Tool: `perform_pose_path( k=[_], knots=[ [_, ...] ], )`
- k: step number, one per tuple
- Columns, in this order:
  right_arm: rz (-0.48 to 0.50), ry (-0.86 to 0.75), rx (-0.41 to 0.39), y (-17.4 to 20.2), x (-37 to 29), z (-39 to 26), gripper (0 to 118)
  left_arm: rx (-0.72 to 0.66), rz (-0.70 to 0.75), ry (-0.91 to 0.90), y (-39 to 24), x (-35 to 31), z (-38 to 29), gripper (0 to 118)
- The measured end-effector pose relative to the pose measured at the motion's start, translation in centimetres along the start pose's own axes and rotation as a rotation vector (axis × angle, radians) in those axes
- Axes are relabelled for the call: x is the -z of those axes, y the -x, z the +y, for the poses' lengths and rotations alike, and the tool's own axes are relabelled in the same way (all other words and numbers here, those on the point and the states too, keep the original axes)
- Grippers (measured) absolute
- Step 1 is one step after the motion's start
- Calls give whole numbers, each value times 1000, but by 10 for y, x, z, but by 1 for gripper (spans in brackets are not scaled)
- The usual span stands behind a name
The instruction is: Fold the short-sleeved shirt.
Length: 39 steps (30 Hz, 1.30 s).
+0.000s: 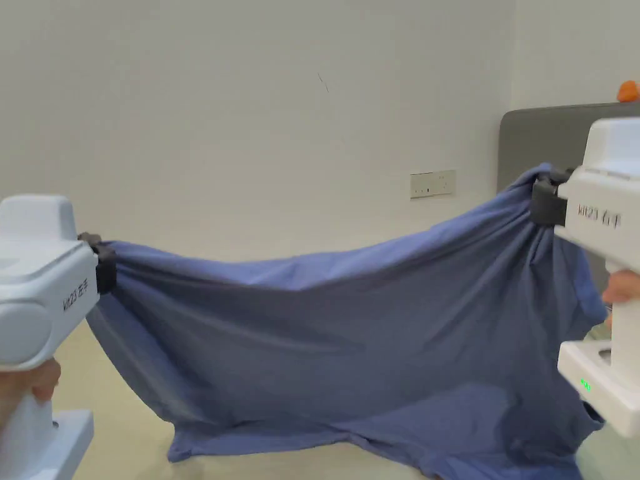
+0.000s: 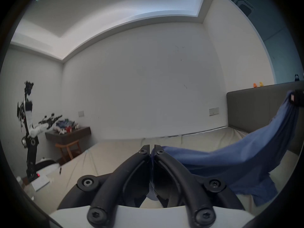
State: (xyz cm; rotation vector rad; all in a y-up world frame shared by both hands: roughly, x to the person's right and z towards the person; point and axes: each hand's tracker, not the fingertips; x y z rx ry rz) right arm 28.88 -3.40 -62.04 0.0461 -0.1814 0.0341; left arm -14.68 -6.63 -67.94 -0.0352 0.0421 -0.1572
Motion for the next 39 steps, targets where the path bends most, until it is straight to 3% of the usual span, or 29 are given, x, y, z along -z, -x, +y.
perform_pose_path(
  k=[1, 2, 7, 8, 9, 10, 12, 16, 20, 23, 30, 31, 32, 33, 34, 35, 36, 39],
  knots=[
    [47, 10, 40, 1, -22, -7, 3, -20, 8, 9, 4, -21, -7, 0],
    [43, 81, 141, 2, -44, -16, 3, -35, 2, 12, 8, -41, -13, 0],
    [7, 50, 113, -6, -153, -56, 3, -8, 43, 2, 24, -144, -52, 0],
    [25, 20, 32, -5, -173, -65, 3, -28, 46, 19, 30, -164, -63, 0],
    [1, 172, 161, -6, -188, -81, 3, -47, 57, 27, 31, -180, -74, 0],
    [15, 113, 118, -6, -206, -92, 3, -66, 49, 43, 33, -197, -88, 0],
    [8, 266, 203, -4, -233, -122, 3, -71, 56, 89, 34, -223, -113, 0],
    [34, 432, 118, 4, -268, -187, 3, -66, 66, 221, 37, -257, -170, 0],
    [66, 563, 98, 3, -291, -232, 3, -61, 90, 349, 43, -276, -222, 0],
    [40, 638, 39, 0, -302, -250, 3, -35, 107, 411, 46, -284, -247, 0],
    [31, 688, 43, -1, -318, -258, 4, -10, 43, 478, 46, -289, -268, 1],
    [27, 681, 53, 0, -321, -255, 5, -15, 43, 487, 47, -288, -269, 5],
    [30, 679, 69, 0, -323, -253, 15, -38, 38, 522, 47, -288, -271, 20],
    [28, 684, 70, -1, -324, -250, 42, -81, 19, 563, 51, -288, -270, 48],
    [48, 685, 70, -2, -325, -247, 89, -124, -5, 599, 56, -287, -269, 89],
    [78, 659, 60, 1, -328, -240, 115, -162, -26, 594, 60, -289, -266, 109],
    [105, 614, 54, 2, -332, -230, 118, -180, -34, 571, 59, -294, -261, 116],
    [94, 515, 83, 6, -335, -197, 113, -214, 4, 444, 62, -303, -237, 115]
  ],
)
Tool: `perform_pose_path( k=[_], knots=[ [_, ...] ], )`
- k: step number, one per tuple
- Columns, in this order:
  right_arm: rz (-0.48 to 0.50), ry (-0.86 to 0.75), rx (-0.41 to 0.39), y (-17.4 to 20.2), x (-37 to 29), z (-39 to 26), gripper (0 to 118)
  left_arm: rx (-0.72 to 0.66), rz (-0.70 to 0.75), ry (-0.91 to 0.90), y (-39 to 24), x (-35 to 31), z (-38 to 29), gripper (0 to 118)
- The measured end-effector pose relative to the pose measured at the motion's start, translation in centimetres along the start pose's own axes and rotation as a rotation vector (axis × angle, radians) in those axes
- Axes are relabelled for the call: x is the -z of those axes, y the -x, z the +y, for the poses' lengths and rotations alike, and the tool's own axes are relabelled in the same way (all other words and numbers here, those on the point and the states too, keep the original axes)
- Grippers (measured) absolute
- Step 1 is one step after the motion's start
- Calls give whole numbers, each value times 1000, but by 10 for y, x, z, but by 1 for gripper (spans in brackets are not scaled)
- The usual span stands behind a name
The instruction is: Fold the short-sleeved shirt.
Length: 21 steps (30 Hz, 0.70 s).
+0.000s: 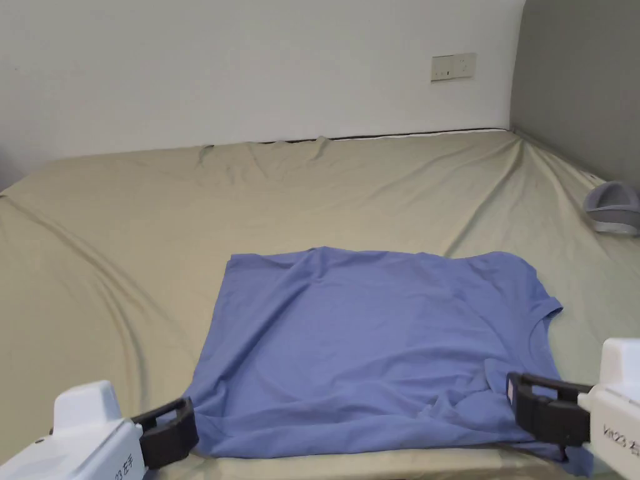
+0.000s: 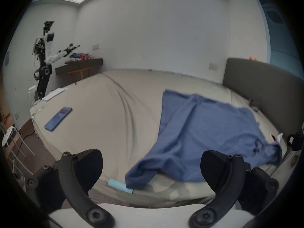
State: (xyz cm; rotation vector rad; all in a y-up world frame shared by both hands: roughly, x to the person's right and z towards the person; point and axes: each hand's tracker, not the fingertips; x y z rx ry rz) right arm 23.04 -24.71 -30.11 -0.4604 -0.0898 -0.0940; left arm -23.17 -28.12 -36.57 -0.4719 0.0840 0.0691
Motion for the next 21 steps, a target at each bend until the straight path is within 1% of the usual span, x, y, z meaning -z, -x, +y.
perform_pose_path(
  k=[1, 2, 3, 4, 5, 6, 7, 8, 9, 10, 11, 12, 13, 14, 15, 16, 17, 18, 20, 21],
  knots=[
    [9, -31, -13, 3, -5, 8, 112, 5, -3, -29, -3, -7, 5, 115],
    [11, -71, -24, 7, -11, 15, 108, 7, -12, -57, -4, -13, 12, 109],
    [18, -121, -32, 10, -17, 20, 97, 5, -18, -86, -4, -20, 16, 95],
    [38, -157, -51, 13, -20, 23, 60, 6, -18, -126, -5, -27, 19, 46],
    [50, -172, -59, 15, -23, 27, 13, 13, 6, -164, -12, -34, 21, 0],
    [52, -182, -46, 17, -23, 28, 0, 22, 35, -161, -13, -34, 22, 0],
    [57, -273, -79, 22, -28, 30, 0, 11, 30, -165, -11, -37, 25, 0],
    [59, -257, -72, 21, -24, 28, 0, 55, -51, -100, -8, -38, 28, 0],
    [88, -186, 21, 21, -22, 25, 0, 76, -63, -83, -16, -36, 19, 0],
    [126, -211, 13, 21, -21, 23, 0, 87, -55, -91, -19, -34, 12, 0],
    [123, -174, 37, 20, -19, 20, 0, 95, -40, -96, -21, -30, 4, 0],
    [106, -164, 28, 16, -9, 16, 0, 120, -23, -78, -22, -24, -2, 0],
    [88, -146, 22, 15, -5, 12, 0, 149, 4, -32, -27, -18, -7, 5],
    [81, -131, 13, 13, -2, 9, 0, 160, 29, 3, -28, -11, -13, 26],
    [78, -111, 2, 11, 1, 6, 0, 180, 30, 31, -28, -4, -21, 57],
    [75, -94, 2, 13, 6, 3, 0, 201, 34, 54, -28, 5, -30, 100],
    [71, -73, 10, 11, 8, 0, 0, 226, 48, 88, -25, 19, -37, 117],
    [68, -56, 20, 8, 10, -2, 0, 231, 67, 107, -25, 26, -42, 115],
    [59, -30, 41, -3, 20, -10, 0, 236, 66, 94, -24, 36, -51, 115],
    [54, -25, 48, -6, 21, -12, 0, 226, 58, 118, -24, 42, -51, 115]
  ],
)
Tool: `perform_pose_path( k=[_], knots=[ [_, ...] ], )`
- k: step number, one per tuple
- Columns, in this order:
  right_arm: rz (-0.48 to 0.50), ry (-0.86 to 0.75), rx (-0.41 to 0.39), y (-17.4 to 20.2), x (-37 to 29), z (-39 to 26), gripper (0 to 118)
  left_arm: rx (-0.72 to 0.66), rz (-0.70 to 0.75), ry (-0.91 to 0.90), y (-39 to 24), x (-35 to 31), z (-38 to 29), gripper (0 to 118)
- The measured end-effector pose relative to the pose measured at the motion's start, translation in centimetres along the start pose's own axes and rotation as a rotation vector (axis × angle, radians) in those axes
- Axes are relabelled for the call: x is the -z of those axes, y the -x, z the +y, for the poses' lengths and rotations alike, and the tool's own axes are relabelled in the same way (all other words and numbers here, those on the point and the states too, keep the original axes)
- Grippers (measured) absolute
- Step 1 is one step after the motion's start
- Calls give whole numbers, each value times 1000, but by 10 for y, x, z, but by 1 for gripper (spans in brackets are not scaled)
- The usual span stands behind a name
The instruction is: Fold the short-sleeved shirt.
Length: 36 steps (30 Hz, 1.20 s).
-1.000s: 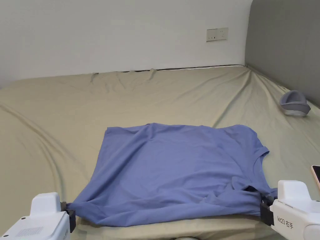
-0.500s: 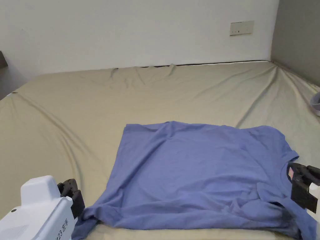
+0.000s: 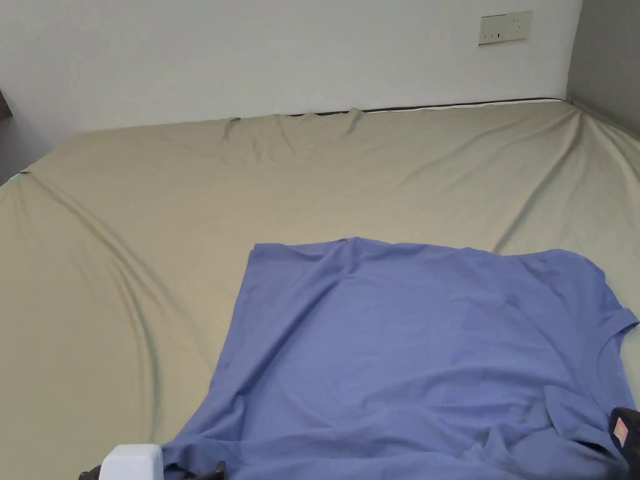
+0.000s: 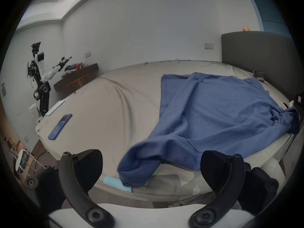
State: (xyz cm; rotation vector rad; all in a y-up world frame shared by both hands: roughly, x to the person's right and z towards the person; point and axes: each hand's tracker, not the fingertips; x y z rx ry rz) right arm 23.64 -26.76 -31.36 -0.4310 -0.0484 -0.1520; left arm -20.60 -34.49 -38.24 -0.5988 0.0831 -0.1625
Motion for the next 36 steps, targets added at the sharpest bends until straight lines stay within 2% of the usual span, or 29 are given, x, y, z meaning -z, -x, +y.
perform_pose_path(
  k=[4, 6, 8, 9, 10, 11, 13, 14, 16, 21, 22, 23, 24, 25, 27, 28, 31, 33, 36],
  knots=[
    [-34, 25, -5, -12, 5, -7, 0, -9, -43, 49, -1, 20, 1, 114],
    [-51, 35, -21, -15, 4, -8, 0, -11, -55, 45, -3, 26, 3, 102],
    [-56, 42, -20, -19, 7, -13, 0, -38, -89, 32, -6, 28, 8, 68],
    [-56, 44, -14, -22, 7, -14, 2, -49, -102, 44, -7, 30, 10, 42],
    [-49, 55, -3, -25, 7, -15, 22, -71, -137, 61, -8, 35, 10, 6],
    [-44, 70, -4, -24, 8, -17, 48, -93, -191, 74, -9, 37, 10, 3],
    [-36, 111, -55, -24, 8, -20, 102, -41, -159, 76, -8, 40, 7, 3],
    [-32, 109, -95, -24, 5, -22, 107, -4, -142, 64, -9, 41, 5, 3],
    [-39, 110, -127, -18, 1, -26, 107, -9, -148, 66, -10, 35, 8, 3],
    [-35, 165, -112, -17, 10, -39, 106, -83, -178, 65, -8, 27, 9, 3],
    [-38, 165, -117, -17, 13, -42, 102, -86, -181, 60, -8, 27, 9, 3],
    [-47, 160, -130, -16, 16, -44, 88, -81, -188, 51, -8, 26, 8, 3],
    [-48, 157, -142, -15, 17, -45, 61, -76, -190, 41, -11, 21, 10, 3],
    [-40, 154, -158, -14, 18, -46, 2, -72, -198, 39, -13, 18, 12, 3],
    [-1, 189, -158, -10, 21, -50, 3, -107, -197, 38, -14, 18, 14, 3],
    [-36, 154, -154, -10, 21, -54, 2, -159, -222, 24, -7, 22, 11, 3],
    [15, 156, -42, -18, 18, -54, 2, -273, -288, 18, 1, 24, 15, 3],
    [16, 103, 21, -25, 13, -48, 2, -255, -274, 23, -2, 19, 26, 3],
    [21, 65, 56, -31, 16, -20, 2, -214, -264, -28, -4, 17, 55, 3]
  ],
)
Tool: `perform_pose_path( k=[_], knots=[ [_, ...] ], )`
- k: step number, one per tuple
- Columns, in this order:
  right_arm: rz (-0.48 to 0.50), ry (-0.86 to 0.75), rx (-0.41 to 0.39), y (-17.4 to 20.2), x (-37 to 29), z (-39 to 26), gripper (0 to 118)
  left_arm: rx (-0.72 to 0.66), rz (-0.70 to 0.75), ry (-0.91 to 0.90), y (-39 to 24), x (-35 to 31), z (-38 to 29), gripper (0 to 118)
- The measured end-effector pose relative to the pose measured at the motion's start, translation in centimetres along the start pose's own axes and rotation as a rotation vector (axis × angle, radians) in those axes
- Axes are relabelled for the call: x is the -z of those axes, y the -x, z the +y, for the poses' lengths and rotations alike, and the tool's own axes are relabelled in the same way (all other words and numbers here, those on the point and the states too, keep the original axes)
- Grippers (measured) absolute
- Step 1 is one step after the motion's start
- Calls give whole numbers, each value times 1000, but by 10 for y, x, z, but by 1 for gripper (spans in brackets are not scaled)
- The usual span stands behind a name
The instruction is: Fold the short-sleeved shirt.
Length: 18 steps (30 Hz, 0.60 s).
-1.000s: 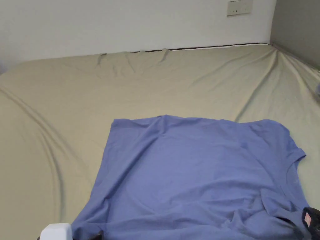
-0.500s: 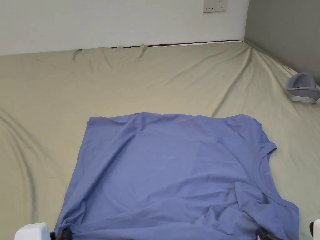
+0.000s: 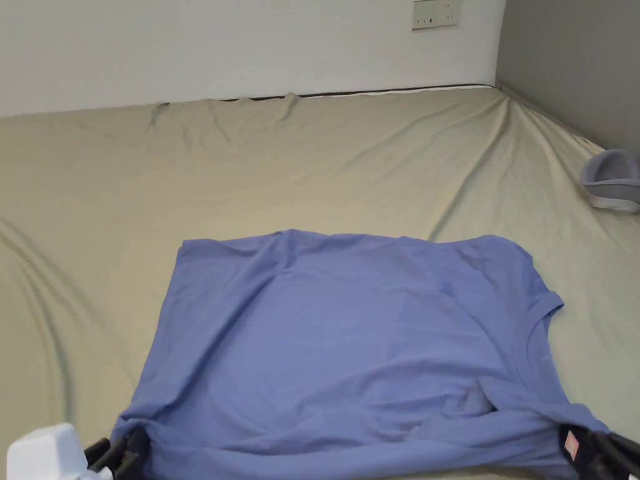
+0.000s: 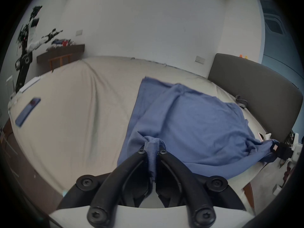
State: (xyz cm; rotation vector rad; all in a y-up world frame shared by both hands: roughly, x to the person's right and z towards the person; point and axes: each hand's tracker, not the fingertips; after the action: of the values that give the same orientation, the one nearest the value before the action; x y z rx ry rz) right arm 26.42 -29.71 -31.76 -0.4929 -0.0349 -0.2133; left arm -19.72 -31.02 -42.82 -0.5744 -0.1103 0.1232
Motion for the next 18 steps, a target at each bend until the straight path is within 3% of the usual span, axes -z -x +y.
perform_pose_path(
  k=[6, 12, 13, 14, 15, 16, 17, 18],
  knots=[
    [-17, -74, -37, -22, 68, 61, 2, 34, -1, -79, -23, 42, 82, 3],
    [-89, 78, -27, -33, 175, 90, 2, 56, 33, 32, -39, 132, 112, 3],
    [-108, 92, -46, -31, 187, 90, 3, 76, 48, 47, -42, 144, 114, 10],
    [-115, 105, -72, -29, 196, 89, 5, 89, 68, 48, -45, 153, 115, 26],
    [-119, 118, -95, -39, 216, 85, 20, 100, 98, 42, -47, 158, 115, 53],
    [-150, 150, -108, -41, 226, 83, 65, 106, 116, 45, -46, 164, 114, 88],
    [-170, 168, -112, -40, 229, 82, 100, 91, 123, 59, -44, 168, 114, 106],
    [-162, 173, -104, -42, 231, 81, 117, 67, 120, 93, -42, 168, 115, 113]
  ],
)
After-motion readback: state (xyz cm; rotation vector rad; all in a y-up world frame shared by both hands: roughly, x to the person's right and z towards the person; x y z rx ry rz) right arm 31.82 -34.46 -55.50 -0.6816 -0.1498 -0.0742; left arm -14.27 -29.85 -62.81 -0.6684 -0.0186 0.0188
